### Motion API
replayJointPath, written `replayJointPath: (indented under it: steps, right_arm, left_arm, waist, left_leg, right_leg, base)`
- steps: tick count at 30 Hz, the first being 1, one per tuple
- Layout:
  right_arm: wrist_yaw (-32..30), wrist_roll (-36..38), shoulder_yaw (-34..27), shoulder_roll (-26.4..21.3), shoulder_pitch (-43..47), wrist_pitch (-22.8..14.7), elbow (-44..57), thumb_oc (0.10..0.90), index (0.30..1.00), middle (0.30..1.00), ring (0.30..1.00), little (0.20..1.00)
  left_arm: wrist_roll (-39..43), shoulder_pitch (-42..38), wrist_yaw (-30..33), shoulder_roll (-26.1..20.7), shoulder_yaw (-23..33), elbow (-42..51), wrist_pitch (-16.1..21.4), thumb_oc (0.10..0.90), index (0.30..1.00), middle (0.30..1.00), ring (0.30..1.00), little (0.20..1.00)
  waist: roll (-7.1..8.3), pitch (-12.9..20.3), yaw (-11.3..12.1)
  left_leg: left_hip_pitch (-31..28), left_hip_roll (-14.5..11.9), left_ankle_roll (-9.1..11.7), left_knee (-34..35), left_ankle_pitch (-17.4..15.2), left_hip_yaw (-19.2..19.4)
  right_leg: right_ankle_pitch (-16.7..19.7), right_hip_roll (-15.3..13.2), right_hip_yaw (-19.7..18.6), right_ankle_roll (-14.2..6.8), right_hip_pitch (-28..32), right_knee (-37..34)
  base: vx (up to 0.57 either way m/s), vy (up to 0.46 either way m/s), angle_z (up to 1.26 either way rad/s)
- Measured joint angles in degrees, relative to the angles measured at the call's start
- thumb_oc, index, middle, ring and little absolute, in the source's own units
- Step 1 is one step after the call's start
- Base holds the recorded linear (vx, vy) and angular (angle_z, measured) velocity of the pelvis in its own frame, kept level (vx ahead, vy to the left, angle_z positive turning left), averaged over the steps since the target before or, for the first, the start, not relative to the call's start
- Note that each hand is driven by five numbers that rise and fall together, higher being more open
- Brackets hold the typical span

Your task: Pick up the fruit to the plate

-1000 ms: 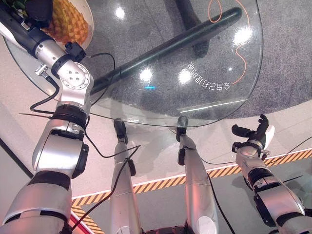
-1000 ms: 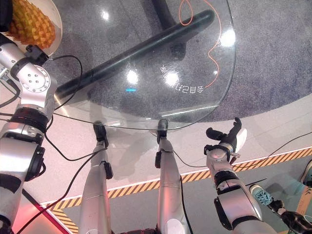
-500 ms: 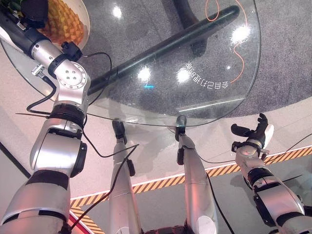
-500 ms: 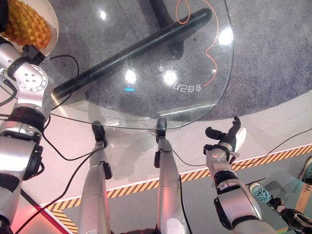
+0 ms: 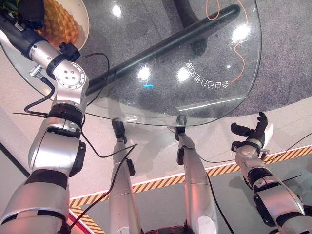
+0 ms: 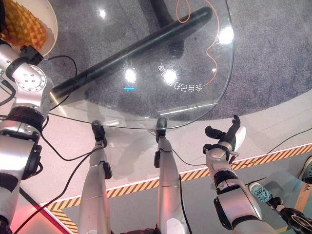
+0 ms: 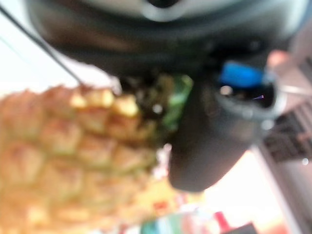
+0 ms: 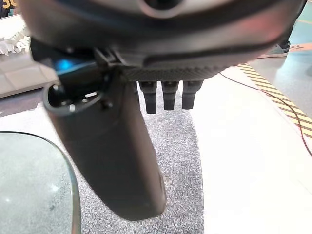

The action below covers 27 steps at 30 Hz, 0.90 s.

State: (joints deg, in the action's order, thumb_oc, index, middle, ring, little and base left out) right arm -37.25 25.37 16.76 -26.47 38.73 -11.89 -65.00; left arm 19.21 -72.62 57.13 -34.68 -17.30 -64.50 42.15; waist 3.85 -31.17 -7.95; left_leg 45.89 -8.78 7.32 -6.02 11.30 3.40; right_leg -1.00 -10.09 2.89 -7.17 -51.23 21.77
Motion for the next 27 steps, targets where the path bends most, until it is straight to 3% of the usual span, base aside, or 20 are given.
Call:
replayJointPath:
  steps: [18, 24, 27]
  right_arm:
    - [0.16, 0.01, 0.01, 0.01, 1.36, -0.82, -1.86, 0.8, 0.9, 0.9, 0.9, 0.9]
    - [0.16, 0.01, 0.01, 0.02, 1.36, -1.02, -1.82, 0.8, 0.9, 0.9, 0.9, 0.9]
    - [0.16, 0.01, 0.0, 0.02, 1.36, -1.04, -1.95, 0.8, 0.9, 0.9, 0.9, 0.9]
  left_arm:
    - [0.29, 0.01, -1.45, -0.08, 0.02, -1.3, 0.01, 0.49, 0.634, 0.634, 0.634, 0.59]
    - [0.28, 0.01, -1.93, -0.08, 0.01, -1.27, 0.12, 0.676, 0.794, 0.794, 0.794, 0.776]
    - [0.29, 0.02, -1.92, -0.08, 0.03, -1.27, 0.39, 0.682, 0.799, 0.799, 0.799, 0.782]
  waist:
    - [0.0, 0.0, 0.2]
    - [0.0, 0.0, 0.29]
    - [0.0, 0.0, 0.4]
  left_leg:
    - [0.37, 0.0, 0.03, -0.03, 0.02, -0.05]
    - [0.61, 0.0, 0.03, -0.03, 0.02, -0.05]
    - [0.83, 0.0, 0.04, -0.03, 0.03, -0.06]
  right_leg:
    - [0.04, 0.01, 0.05, 0.01, -0.3, -0.02]
    - [0.04, 0.02, 0.04, 0.0, -0.56, 0.0]
    - [0.04, 0.02, 0.04, 0.01, -0.76, 0.0]
  base:
    - [0.0, 0.0, 0.0]
    - [0.0, 0.0, 0.0]
    - [0.0, 0.0, 0.0]
